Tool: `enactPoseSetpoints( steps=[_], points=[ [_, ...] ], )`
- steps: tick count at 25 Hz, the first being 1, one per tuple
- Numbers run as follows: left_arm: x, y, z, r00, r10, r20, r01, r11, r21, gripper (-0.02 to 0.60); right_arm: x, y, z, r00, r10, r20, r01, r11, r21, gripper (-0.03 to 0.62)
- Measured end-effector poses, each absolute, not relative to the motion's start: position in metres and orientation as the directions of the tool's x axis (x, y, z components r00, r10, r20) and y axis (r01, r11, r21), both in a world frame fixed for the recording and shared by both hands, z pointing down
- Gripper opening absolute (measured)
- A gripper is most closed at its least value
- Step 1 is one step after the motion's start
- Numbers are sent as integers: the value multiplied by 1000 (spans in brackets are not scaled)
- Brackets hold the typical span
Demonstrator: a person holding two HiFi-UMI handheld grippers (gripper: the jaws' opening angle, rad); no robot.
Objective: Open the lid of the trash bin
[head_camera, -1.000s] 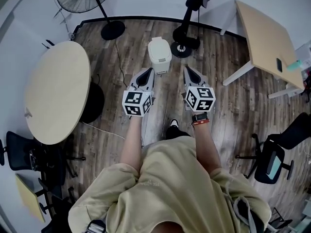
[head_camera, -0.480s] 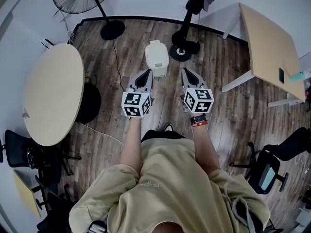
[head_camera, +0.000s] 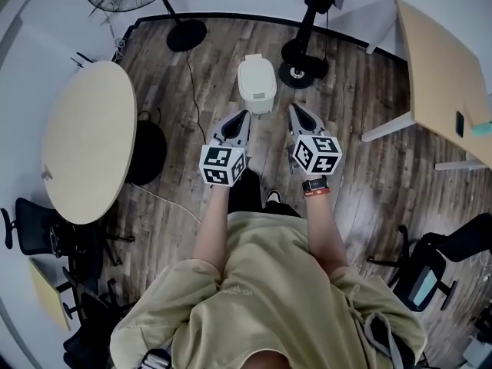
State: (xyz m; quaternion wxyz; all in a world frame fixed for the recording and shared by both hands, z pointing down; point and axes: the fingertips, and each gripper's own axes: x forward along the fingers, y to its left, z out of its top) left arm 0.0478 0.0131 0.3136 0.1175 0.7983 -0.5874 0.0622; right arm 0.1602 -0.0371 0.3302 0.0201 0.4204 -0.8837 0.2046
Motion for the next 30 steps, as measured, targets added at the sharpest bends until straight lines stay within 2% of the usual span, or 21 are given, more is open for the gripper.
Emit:
enactPoseSetpoints(
  steps=[8, 17, 30],
  points=[
    [12, -31, 342, 294, -921, 257, -955, -271, 122, 25, 119, -78, 363, -670, -699, 248, -733, 572, -368, 17],
    [-19, -76, 393, 260, -913, 315, -965, -240, 103, 25, 77, -111, 422, -693, -613, 380, -720, 571, -394, 9],
    [-46, -129, 460, 280, -889, 362, -953, -213, 214, 25, 59, -155, 489, -659, -582, 476, -751, 546, -372, 2]
  ],
)
